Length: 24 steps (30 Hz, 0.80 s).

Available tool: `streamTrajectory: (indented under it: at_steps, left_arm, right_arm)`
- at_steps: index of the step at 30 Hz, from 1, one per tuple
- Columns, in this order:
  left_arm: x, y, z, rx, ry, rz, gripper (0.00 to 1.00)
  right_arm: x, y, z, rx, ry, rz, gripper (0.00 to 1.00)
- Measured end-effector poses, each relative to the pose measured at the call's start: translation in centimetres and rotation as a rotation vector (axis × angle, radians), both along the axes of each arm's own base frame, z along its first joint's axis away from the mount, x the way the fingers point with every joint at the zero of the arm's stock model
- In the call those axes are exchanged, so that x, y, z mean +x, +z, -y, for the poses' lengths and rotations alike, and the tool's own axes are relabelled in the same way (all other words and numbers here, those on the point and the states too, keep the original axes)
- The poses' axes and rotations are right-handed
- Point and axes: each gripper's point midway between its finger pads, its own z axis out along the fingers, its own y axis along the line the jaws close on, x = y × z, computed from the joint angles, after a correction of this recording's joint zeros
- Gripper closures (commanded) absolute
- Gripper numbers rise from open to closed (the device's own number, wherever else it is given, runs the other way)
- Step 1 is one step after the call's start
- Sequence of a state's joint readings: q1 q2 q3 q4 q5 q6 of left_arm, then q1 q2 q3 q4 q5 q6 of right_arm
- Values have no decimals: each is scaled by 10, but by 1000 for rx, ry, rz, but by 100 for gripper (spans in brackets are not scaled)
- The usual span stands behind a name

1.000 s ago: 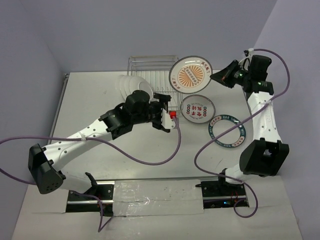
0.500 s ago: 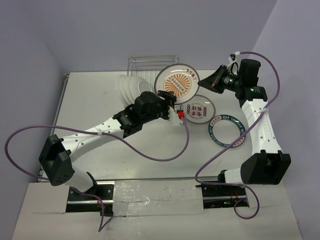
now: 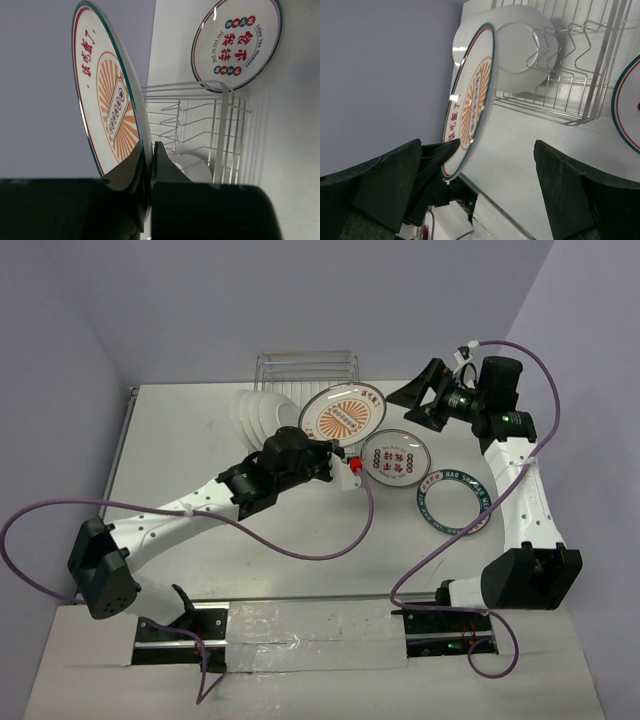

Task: Load the plates into the dish rack

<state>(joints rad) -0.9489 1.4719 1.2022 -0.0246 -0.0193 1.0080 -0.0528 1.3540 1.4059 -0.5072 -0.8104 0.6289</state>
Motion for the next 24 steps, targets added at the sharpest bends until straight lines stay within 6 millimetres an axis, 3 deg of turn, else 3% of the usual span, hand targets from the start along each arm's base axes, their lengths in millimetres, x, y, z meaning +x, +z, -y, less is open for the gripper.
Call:
streamTrajectory:
  at_steps: [4,7,11,14,17,24]
  left_arm:
    - [-12,15,-15,-79,49,-116,100]
    - [-13,47,-19,-229,107,-293,100]
    - [23,118,-39,-558,195,-535,100]
    - [54,146,-69,-793,267,-698,100]
    - [72,136,-84,-950,345,-908,100]
    - [88,75,-74,-1108,442,-1394,100]
  right_arm:
    - [5,15,20,-26,-30,60,0]
    - [12,28,46,-68,-83,128,0]
    - [19,27,68,-135,-129,173,0]
    - [21,24,72,-170,-126,193,0]
    - [23,20,76,-203,-128,207,0]
    - [29,5,88,-285,-150,207,0]
